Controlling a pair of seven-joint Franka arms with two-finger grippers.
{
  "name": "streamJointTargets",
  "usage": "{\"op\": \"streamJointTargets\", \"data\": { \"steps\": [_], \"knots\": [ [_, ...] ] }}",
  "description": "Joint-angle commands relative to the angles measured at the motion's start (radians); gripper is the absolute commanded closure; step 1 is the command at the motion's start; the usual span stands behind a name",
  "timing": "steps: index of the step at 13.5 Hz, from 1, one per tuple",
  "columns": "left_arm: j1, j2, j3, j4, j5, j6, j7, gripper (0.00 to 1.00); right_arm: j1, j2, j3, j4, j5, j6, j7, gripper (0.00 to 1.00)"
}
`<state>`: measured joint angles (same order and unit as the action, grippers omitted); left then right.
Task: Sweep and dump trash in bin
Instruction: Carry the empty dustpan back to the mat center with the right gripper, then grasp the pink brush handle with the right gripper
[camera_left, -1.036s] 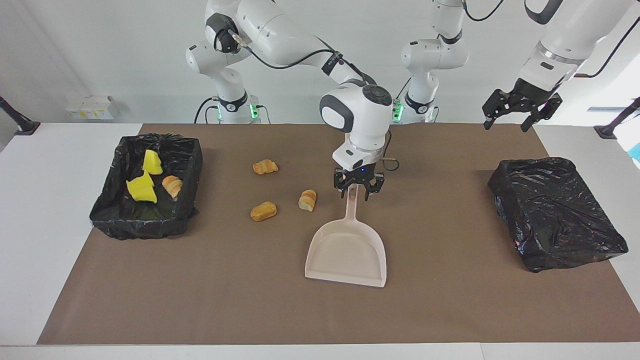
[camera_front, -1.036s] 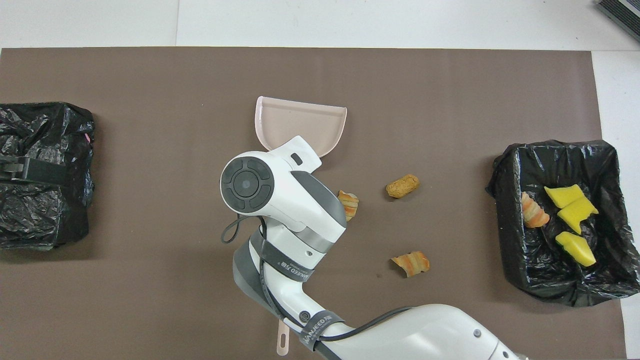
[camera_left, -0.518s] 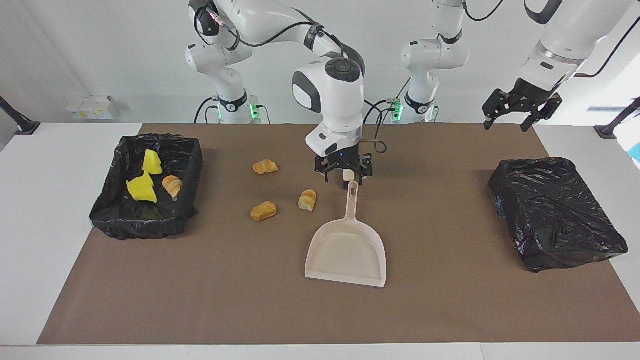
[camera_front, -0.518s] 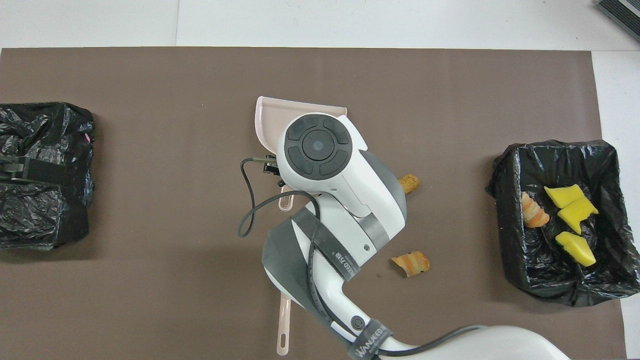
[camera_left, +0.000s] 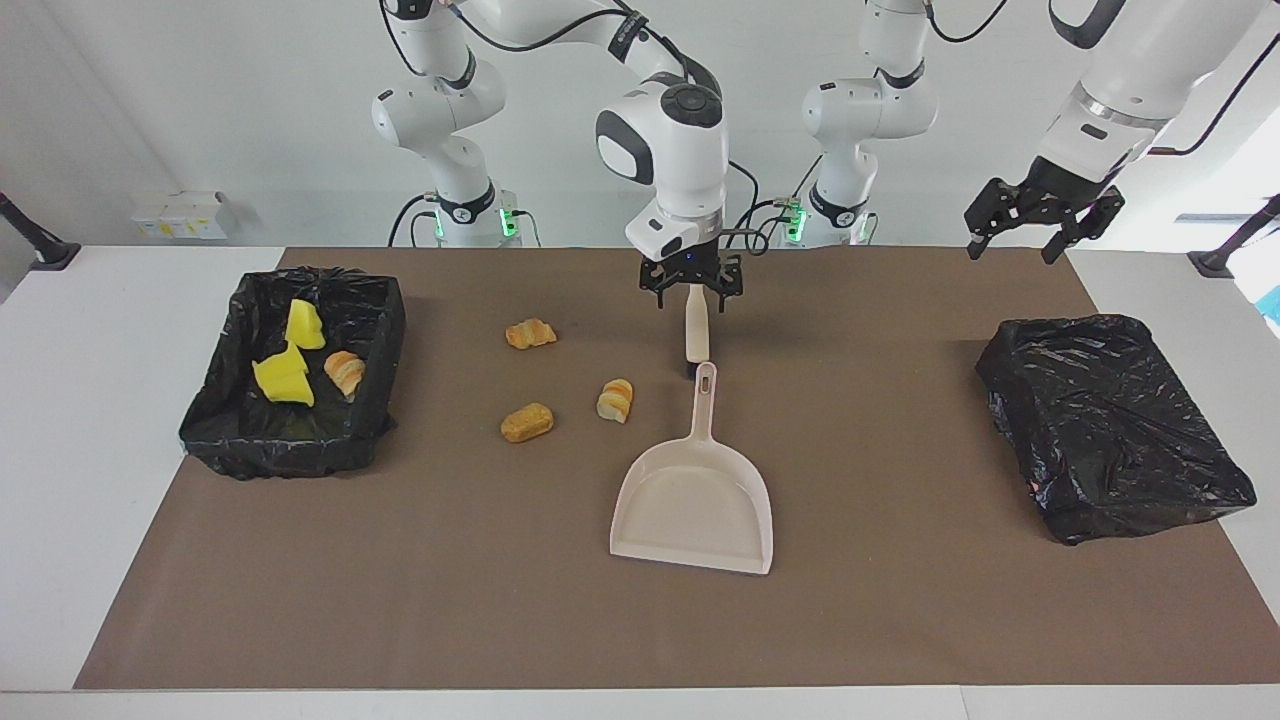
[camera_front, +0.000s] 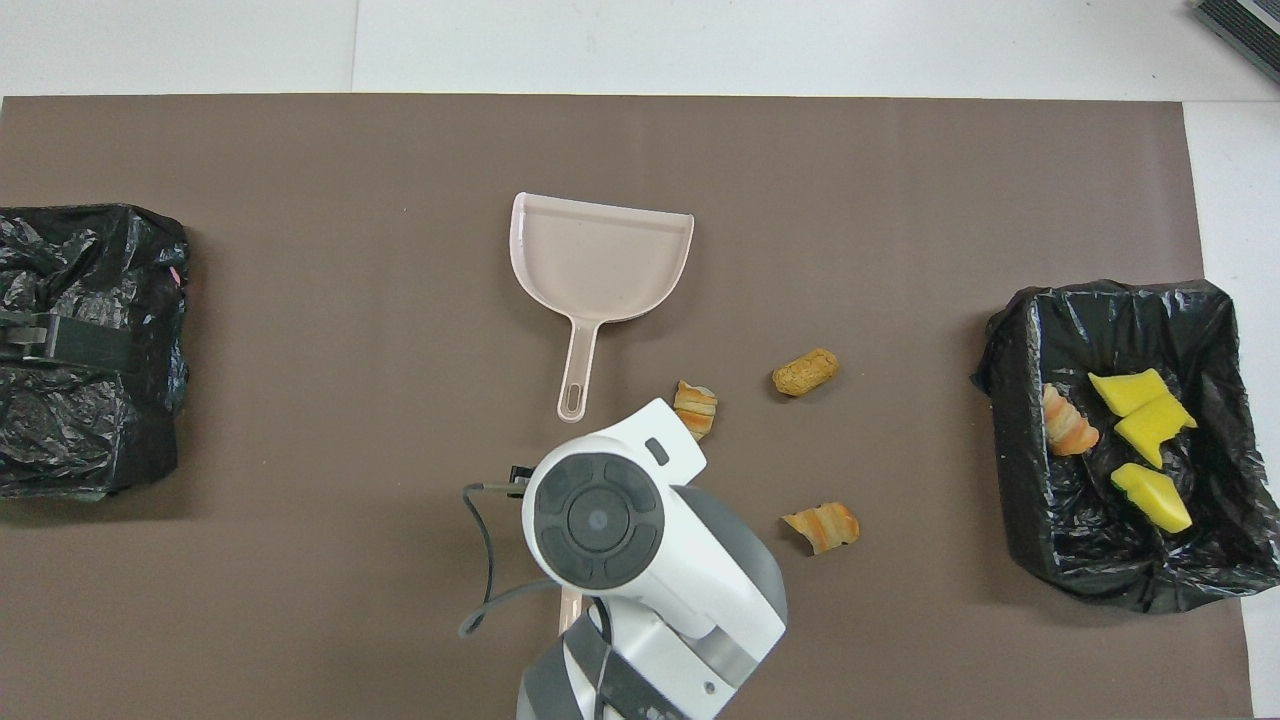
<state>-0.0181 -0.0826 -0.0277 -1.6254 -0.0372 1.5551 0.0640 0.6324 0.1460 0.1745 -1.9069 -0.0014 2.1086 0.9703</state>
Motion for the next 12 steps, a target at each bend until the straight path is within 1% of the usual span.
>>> {"op": "streamJointTargets", "data": {
  "steps": [1,3,6,7,10,12],
  "knots": [
    [0.004,-0.008,-0.003,0.005,0.019,-0.02,-0.003,0.0,0.059,-0.111,-0.003,-0.17,0.024,0.048,0.06,0.0],
    [0.004,-0.008,-0.005,0.005,0.019,-0.02,-0.003,0.0,0.105,-0.112,-0.003,-0.22,0.024,0.086,0.074,0.0],
    [0.004,-0.008,-0.003,0.005,0.019,-0.02,-0.003,0.0,0.164,-0.102,-0.003,-0.303,0.024,0.213,0.157,0.0],
    [0.004,-0.008,-0.003,0.005,0.017,-0.02,-0.003,0.0,0.182,-0.097,-0.003,-0.314,0.024,0.223,0.163,0.02],
    [0.004,-0.008,-0.003,0.005,0.019,-0.02,-0.003,0.0,0.191,-0.082,-0.003,-0.316,0.024,0.223,0.166,0.13],
    [0.004,-0.008,-0.003,0.005,0.019,-0.02,-0.003,0.0,0.208,-0.063,-0.003,-0.314,0.024,0.229,0.166,0.15]
  ]
}}
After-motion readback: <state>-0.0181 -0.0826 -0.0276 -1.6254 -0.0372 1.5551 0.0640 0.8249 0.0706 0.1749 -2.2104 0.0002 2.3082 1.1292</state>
